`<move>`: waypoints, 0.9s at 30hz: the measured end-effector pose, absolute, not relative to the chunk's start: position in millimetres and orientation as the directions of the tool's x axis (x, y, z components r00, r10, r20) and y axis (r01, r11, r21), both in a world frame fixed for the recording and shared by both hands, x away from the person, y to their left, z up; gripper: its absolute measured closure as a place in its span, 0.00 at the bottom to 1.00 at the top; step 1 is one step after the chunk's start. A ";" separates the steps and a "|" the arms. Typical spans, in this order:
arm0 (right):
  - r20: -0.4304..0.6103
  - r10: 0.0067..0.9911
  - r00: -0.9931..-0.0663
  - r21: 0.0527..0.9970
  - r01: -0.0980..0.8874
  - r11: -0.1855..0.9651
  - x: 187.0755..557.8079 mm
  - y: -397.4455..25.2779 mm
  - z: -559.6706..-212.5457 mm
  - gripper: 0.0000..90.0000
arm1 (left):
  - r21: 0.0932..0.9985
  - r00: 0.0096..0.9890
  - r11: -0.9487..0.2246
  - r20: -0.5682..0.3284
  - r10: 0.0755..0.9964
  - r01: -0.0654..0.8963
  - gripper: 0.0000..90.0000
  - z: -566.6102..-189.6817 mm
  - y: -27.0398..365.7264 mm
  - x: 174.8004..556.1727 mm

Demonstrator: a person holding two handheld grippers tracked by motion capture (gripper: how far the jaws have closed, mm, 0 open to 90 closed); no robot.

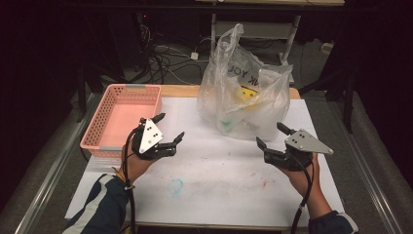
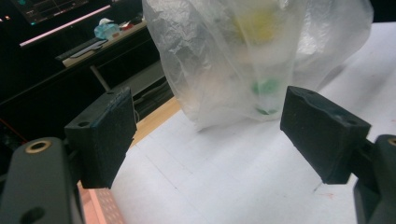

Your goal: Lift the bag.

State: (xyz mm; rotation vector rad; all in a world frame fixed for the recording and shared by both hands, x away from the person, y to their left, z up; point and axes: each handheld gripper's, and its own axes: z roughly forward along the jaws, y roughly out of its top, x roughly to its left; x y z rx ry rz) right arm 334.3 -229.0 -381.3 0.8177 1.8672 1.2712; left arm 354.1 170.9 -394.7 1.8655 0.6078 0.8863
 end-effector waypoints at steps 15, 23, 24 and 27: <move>-0.270 0.792 -0.548 0.926 0.077 0.369 310.3 -225.7 -396.6 0.21 | 0.885 0.629 -0.464 0.346 0.697 0.027 0.18 -404.8 184.2 321.3; -0.265 0.784 -0.562 0.927 0.076 0.368 301.1 -229.7 -405.4 0.21 | 0.886 0.623 -0.461 0.331 0.708 0.053 0.18 -409.3 191.6 312.2; -0.267 0.784 -0.560 0.926 0.075 0.369 299.8 -230.4 -406.1 0.21 | 0.884 0.624 -0.463 0.332 0.708 0.055 0.18 -410.3 192.4 311.0; -0.266 0.784 -0.561 0.928 0.070 0.365 295.7 -232.8 -408.0 0.21 | 0.879 0.624 -0.473 0.337 0.705 0.060 0.18 -413.5 195.0 307.7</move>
